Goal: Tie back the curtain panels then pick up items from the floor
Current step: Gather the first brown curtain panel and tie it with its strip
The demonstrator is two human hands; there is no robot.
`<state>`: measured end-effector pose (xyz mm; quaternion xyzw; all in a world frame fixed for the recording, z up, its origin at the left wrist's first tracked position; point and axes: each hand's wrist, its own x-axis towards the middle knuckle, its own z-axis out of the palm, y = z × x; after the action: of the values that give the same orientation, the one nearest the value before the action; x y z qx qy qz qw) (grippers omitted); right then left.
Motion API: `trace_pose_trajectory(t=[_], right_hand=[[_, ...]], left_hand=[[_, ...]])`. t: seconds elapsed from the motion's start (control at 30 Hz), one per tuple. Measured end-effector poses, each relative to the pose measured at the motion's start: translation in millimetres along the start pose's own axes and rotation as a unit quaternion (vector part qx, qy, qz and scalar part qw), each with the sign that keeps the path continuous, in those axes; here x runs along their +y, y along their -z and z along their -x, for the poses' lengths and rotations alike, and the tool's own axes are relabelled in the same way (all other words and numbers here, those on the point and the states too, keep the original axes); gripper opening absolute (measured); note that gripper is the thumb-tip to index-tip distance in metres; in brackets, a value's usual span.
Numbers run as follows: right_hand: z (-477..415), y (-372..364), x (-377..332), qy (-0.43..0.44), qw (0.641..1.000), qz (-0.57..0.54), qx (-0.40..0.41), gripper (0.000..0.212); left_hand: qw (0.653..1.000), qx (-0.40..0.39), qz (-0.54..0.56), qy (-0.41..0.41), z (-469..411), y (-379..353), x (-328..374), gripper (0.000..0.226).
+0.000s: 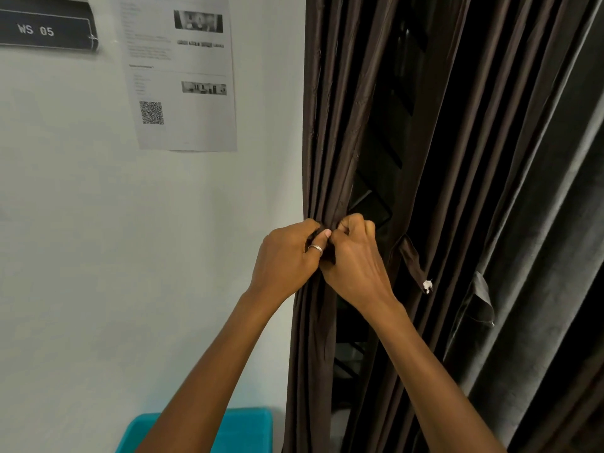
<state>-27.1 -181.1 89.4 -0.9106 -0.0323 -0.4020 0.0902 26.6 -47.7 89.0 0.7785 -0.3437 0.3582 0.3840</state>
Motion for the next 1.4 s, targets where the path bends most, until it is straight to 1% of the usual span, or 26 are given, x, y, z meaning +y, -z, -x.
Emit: trace_pose_trajectory(t=[0.17,0.23,0.27,0.33,0.4,0.43,0.47,0.6,0.7,0.77,0.8,0.87,0.93,0.97,1.07,1.17,1.4], right_hand=[[0,0,0,0.021,0.999,-0.028,-0.004,0.018],[4,-1,0,0.026,0.999,-0.036,0.012,0.017],[7,-2,0,0.024,0.999,-0.037,0.032,0.017],[14,-4,0,0.027,0.994,-0.017,0.102,0.018],[19,-7,2,0.05,0.983,0.022,0.175,0.009],[21,-9,3,0.06,0.977,0.037,0.199,0.005],[23,-11,4,0.065,0.973,0.045,0.216,0.003],[27,-16,7,0.067,0.965,0.043,0.251,0.009],[29,-16,7,0.058,0.969,0.032,0.239,0.009],[27,-13,8,0.041,0.975,0.006,0.216,0.007],[26,-10,10,0.028,0.979,-0.025,0.202,0.007],[21,-1,19,-0.009,0.977,-0.127,0.174,0.009],[17,9,33,-0.052,0.961,-0.218,0.16,0.012],[17,12,39,-0.072,0.955,-0.244,0.155,0.014],[16,12,46,-0.116,0.942,-0.288,0.129,0.015],[16,6,46,-0.15,0.934,-0.306,0.105,0.016],[14,0,51,-0.158,0.935,-0.306,0.088,0.021]], left_hand=[[0.999,0.015,-0.021,0.036,1,-6,5,0.021],[0.998,0.014,-0.021,0.057,-2,-6,5,0.02],[0.997,0.015,-0.02,0.068,-3,-6,5,0.02],[0.996,0.015,-0.014,0.087,-6,-5,6,0.02],[0.995,0.015,-0.003,0.097,-7,-5,8,0.02],[0.995,0.016,0.005,0.1,-7,-5,9,0.02],[0.994,0.017,0.013,0.104,-6,-6,10,0.02],[0.993,0.021,0.045,0.111,-3,-7,12,0.019],[0.992,0.041,0.061,0.101,1,-8,10,0.019],[0.992,0.076,0.064,0.083,5,-7,8,0.017],[0.99,0.096,0.066,0.075,8,-7,7,0.017],[0.985,0.134,0.077,0.079,12,-5,4,0.016],[0.978,0.164,0.088,0.099,15,-1,-2,0.015],[0.975,0.171,0.09,0.107,16,1,-4,0.015],[0.973,0.172,0.097,0.123,16,0,-3,0.013],[0.969,0.16,0.107,0.155,16,-5,-2,0.013],[0.971,0.123,0.112,0.174,19,-10,-1,0.011]])
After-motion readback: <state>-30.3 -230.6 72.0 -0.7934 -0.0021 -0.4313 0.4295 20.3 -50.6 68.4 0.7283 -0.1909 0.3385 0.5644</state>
